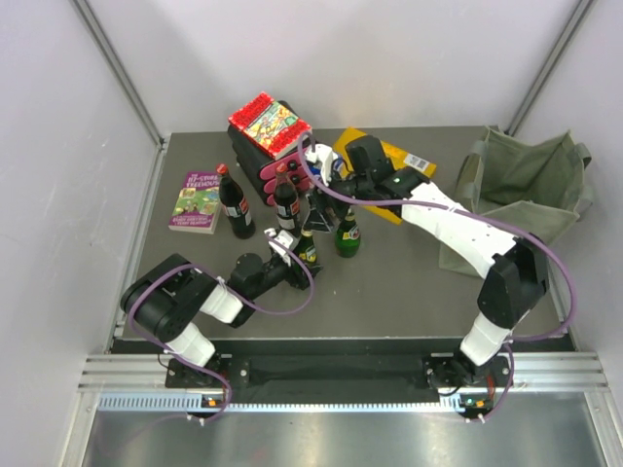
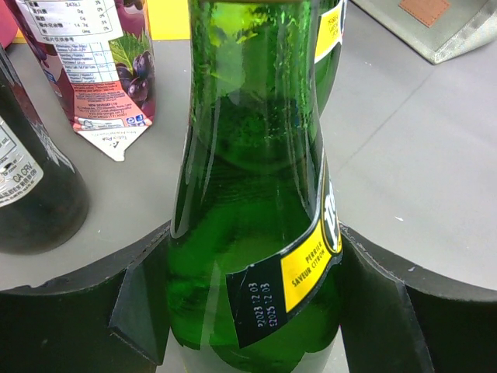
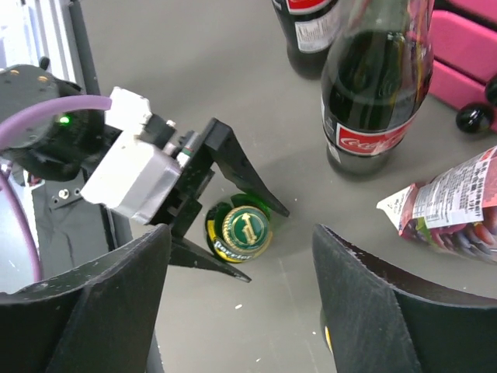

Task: Take the beverage out of the canvas bag
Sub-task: Place the drink at the center of the board.

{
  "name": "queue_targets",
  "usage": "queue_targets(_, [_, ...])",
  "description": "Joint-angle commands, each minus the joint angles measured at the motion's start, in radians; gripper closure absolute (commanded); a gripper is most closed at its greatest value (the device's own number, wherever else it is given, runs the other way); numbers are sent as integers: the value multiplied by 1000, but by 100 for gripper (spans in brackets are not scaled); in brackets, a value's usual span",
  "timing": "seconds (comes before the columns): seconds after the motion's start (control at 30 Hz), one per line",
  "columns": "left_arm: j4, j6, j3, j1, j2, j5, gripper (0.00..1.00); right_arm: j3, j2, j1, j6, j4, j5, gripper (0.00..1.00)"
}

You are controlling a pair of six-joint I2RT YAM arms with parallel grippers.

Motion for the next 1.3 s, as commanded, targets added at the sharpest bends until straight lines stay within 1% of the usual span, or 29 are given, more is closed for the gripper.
queue_targets(0.0, [365,-14,-2,1,-19,17,100,48,30,23,18,24,7,29])
queue_targets(0.27, [376,-19,10,1,-2,17,100,47,69,40,4,14,13,30])
queue_targets(0.4, [375,-19,18,-1,-1,20,100,47,84,56,-8,-11,15,34])
queue_targets(0.57, [376,-24,19,-1,-1,13,100,42,96,69,-11,-26,15,34])
queue_targets(0.6, [378,-22,22,-1,-1,14,100,42,96,71,-11,-25,13,35])
queue_targets(0.63, [375,-22,26,-1,-1,13,100,42,100,74,-11,-23,12,37])
queue_targets(0.67, [373,-22,26,-1,-1,13,100,41,101,77,-10,-25,9,43])
queue_targets(0.73, [375,-22,30,-1,4,13,100,47,106,82,-10,-26,0,49])
queue_targets(0.77, [373,-22,32,-1,4,13,100,48,109,85,-10,-28,-2,54])
queue_targets(0.83, [373,-22,38,-1,4,11,100,50,110,89,-10,-26,-6,58])
queue_targets(0.87, [369,-22,39,-1,2,11,100,51,112,91,-10,-25,-8,64])
queue_targets(0.93, [365,-20,41,-1,1,10,100,56,118,94,-8,-28,-10,69])
queue_targets(1.03, [362,-20,39,-1,-2,7,100,60,126,97,-13,-29,0,68])
queue_targets(1.07, [361,-20,38,-1,-4,7,100,59,126,97,-13,-31,7,59])
queue_targets(1.1, [359,-20,36,-1,-5,4,100,59,129,97,-11,-29,13,57])
queue_targets(1.27, [358,-22,33,-1,-2,2,100,68,142,99,-23,-38,29,57])
